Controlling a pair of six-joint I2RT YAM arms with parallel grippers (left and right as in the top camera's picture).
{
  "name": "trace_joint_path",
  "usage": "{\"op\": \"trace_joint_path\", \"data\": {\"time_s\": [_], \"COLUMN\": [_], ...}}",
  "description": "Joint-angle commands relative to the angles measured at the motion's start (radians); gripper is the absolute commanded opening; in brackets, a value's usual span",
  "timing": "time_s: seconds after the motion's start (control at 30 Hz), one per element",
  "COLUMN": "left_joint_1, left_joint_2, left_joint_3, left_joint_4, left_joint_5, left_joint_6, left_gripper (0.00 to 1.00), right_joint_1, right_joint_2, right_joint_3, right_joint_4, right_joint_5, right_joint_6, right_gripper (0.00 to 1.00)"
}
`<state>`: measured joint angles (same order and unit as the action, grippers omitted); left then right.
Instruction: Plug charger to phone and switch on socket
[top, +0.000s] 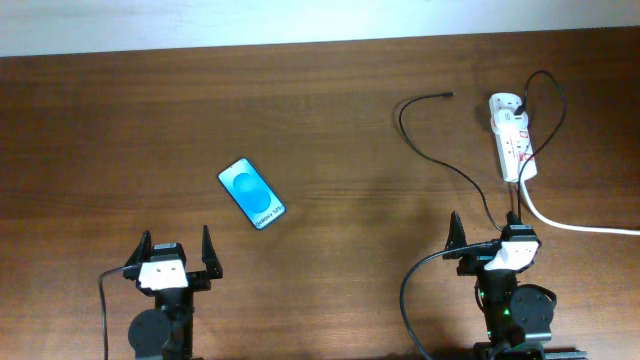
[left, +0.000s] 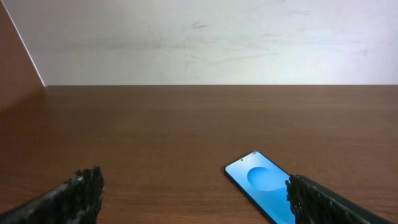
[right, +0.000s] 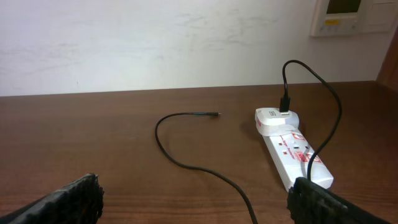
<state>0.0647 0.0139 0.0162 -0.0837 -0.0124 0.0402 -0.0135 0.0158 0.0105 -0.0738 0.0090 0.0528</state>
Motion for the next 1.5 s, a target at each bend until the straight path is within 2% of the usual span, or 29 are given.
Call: {"op": "trace_joint_path", "data": {"time_s": [0.0, 0.33, 1.33, 1.47], "left_joint_1": [-0.003, -0.003, -0.003, -0.003], "left_joint_2": [-0.002, -0.002, -0.002, -0.002], "left_joint_3": [-0.005, 0.02, 0.044, 0.044], "left_joint_4": [0.0, -0.008, -0.06, -0.073], "left_joint_5": [-0.006, 0.08, 0.081, 0.145], "left_joint_6": [-0.01, -0.011, -0.011, -0.012], "left_gripper": [0.99, 0.99, 0.98, 0.99], "right_joint_1": [-0.006, -0.006, -0.006, -0.006], "right_joint_2": [-0.01, -0.01, -0.01, -0.01], "right_joint_3": [-0.005, -0.005, -0.005, -0.005], "right_joint_4": [-0.006, -0.006, -0.006, -0.006], "right_joint_5": [-0.005, -0.005, -0.005, -0.005], "right_joint_6": [0.003, 0.003, 0.003, 0.003], "right_gripper": [0.98, 0.98, 0.98, 0.98]}}
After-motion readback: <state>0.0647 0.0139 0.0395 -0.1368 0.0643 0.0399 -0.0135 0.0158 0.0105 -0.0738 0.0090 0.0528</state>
